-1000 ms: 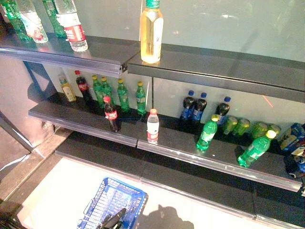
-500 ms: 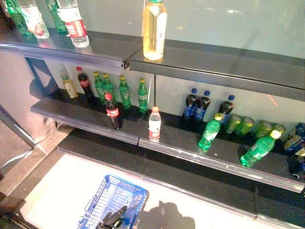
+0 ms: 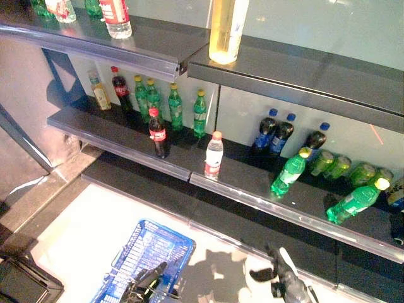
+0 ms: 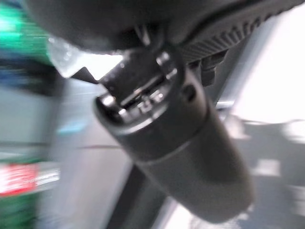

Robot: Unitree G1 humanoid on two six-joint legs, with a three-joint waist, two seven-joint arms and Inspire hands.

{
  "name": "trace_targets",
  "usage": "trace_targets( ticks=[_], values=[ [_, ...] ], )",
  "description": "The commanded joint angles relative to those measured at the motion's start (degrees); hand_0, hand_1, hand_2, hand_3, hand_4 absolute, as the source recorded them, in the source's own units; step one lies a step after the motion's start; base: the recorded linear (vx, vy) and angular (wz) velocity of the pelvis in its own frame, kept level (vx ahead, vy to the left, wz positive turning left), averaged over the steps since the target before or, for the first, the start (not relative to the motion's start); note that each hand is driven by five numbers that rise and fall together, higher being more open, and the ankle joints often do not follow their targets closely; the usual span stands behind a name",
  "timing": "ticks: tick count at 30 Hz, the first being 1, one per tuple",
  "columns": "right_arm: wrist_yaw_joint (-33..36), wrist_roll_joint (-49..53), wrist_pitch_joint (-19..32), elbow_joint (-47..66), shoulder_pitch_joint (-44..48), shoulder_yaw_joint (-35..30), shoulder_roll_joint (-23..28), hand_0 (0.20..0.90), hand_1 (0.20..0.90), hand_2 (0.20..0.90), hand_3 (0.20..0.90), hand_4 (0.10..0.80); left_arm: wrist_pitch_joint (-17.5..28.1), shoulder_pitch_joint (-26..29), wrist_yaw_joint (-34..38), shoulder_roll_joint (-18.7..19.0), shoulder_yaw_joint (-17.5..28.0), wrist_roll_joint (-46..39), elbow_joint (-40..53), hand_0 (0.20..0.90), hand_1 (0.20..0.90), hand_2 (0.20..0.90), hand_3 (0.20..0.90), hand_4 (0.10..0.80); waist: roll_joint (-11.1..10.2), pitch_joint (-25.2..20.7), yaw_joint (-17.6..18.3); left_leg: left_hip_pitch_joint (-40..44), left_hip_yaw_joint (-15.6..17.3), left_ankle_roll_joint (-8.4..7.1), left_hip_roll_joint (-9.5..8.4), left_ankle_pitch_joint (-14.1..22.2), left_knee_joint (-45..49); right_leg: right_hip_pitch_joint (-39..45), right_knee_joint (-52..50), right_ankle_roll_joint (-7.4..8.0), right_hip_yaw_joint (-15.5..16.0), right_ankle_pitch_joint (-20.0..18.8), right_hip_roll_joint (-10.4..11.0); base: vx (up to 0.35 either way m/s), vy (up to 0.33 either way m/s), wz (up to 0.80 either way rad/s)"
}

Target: Pick up the drink and place into the basket.

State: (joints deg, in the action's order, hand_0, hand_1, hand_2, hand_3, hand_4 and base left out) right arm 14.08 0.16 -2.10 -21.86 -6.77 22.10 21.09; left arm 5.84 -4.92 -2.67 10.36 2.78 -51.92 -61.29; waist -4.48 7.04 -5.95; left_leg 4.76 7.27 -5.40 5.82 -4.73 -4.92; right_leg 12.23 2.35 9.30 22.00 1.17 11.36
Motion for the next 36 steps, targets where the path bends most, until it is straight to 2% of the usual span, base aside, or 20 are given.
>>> trace_targets(
  ticks=[1,2,6,9,12,13,16,21,27,33,36],
  values=[
    [0.54,-0.29,-1.72,9.21,3.97,-1.60,4.78,0.900,0.900,0.900,0.900,0.800,1.80,0.69,-1.05,0.59,-2.80,2.35,1.43,0.300,0.300,0.300,0.200,0.100,2.16,-1.05,-0.65,2.12,2.11,-0.49,2.18,3.07,-0.08,-4.65,-3.55,0.59,-0.11,-3.34,2.28,0.000,0.000,0.00],
    [0.41,-0.17,-1.24,15.63,3.56,-3.28,6.11,0.900,0.900,0.900,0.900,0.800,2.26,0.15,-1.46,0.52,-2.47,2.18,1.35,0.300,0.300,0.300,0.200,0.100,2.20,-1.08,-0.19,2.14,2.19,-0.42,2.19,3.13,-0.08,-4.78,-3.49,0.68,-0.48,-3.38,2.22,0.000,0.000,0.00],
    [4.30,0.77,2.84,25.97,2.55,-8.06,7.60,0.900,0.900,0.900,0.900,0.800,2.94,-1.09,-1.61,-0.45,-1.47,1.65,1.44,0.300,0.300,0.300,0.200,0.100,2.63,-1.51,0.87,2.33,2.88,-0.41,2.32,3.36,-0.08,-5.07,-3.42,0.90,-1.23,-3.34,2.26,0.000,0.008,0.00],
    [8.61,0.80,6.28,30.94,2.09,-11.53,7.74,0.900,0.900,0.900,0.900,0.800,3.31,-1.99,-1.40,-1.54,-0.94,1.35,1.93,0.300,0.300,0.300,0.200,0.100,3.25,-1.78,1.47,2.30,3.33,-0.41,2.40,3.50,-0.08,-5.45,-3.43,1.04,-1.82,-3.24,2.37,-0.009,0.046,-0.04],
    [10.19,0.68,7.14,32.43,1.87,-12.59,7.79,0.900,0.900,0.900,0.900,0.800,3.29,-2.32,-1.32,-1.78,-0.86,1.16,2.29,0.300,0.300,0.300,0.200,0.100,3.50,-1.84,1.66,2.31,3.54,-0.41,2.44,3.55,-0.08,-5.64,-3.53,1.08,-1.98,-3.17,2.45,-0.006,0.037,-0.05],
    [14.28,0.56,9.38,35.30,1.69,-14.81,7.81,0.900,0.900,0.900,0.900,0.800,3.29,-2.88,-0.97,-2.39,-0.98,0.65,2.96,0.300,0.300,0.300,0.200,0.100,4.08,-1.87,2.06,2.34,3.89,-0.41,2.44,3.66,-0.08,-5.95,-3.62,1.24,-2.23,-3.08,2.68,-0.009,0.061,-0.05],
    [17.43,1.74,10.91,37.80,1.81,-16.64,7.84,0.900,0.900,0.900,0.900,0.800,3.13,-3.69,-1.08,-2.72,-0.96,0.30,3.62,0.300,0.300,0.300,0.200,0.100,4.65,-1.98,2.20,2.34,4.25,-0.42,2.45,3.70,-0.08,-6.35,-3.93,1.17,-2.31,-2.78,2.92,0.013,0.058,-0.15],
    [19.65,4.39,10.80,39.05,2.57,-17.00,7.69,0.900,0.900,0.900,0.900,0.800,2.84,-4.18,0.14,-2.90,-1.74,-0.46,4.56,0.300,0.300,0.300,0.200,0.100,5.02,-1.71,2.12,2.73,4.81,-0.36,2.34,3.85,0.77,-7.05,-5.47,0.79,-2.17,-2.02,3.20,0.039,0.019,-0.05],
    [20.93,6.25,9.65,38.60,4.34,-15.61,8.12,0.900,0.900,0.900,0.900,0.800,2.63,-4.36,1.81,-3.20,-2.38,-1.06,5.20,0.300,0.300,0.300,0.200,0.100,5.22,-0.45,1.67,0.70,4.50,0.10,1.65,5.72,6.39,-8.59,-8.64,-0.31,-1.43,-1.01,3.75,0.065,0.006,-0.11],
    [26.87,8.03,10.05,37.34,8.78,-14.40,9.63,0.900,0.900,0.900,0.900,0.800,3.30,-4.57,2.18,-3.29,-5.11,-1.63,5.62,0.300,0.300,0.300,0.200,0.100,6.59,2.82,1.53,-2.14,3.83,0.65,0.76,6.42,9.93,-13.25,-14.93,-1.27,-1.41,1.00,4.06,0.043,0.051,-0.01],
    [28.84,9.73,10.44,36.61,12.05,-14.49,10.57,0.900,0.900,0.900,0.900,0.800,4.98,-4.04,2.44,-3.23,-6.17,-6.25,7.19,0.300,0.300,0.300,0.200,0.100,7.30,5.31,1.43,-4.22,3.16,0.70,0.09,6.66,11.38,-15.77,-17.43,-1.79,-1.70,1.89,4.24,-0.065,0.070,-0.01]
  ],
)
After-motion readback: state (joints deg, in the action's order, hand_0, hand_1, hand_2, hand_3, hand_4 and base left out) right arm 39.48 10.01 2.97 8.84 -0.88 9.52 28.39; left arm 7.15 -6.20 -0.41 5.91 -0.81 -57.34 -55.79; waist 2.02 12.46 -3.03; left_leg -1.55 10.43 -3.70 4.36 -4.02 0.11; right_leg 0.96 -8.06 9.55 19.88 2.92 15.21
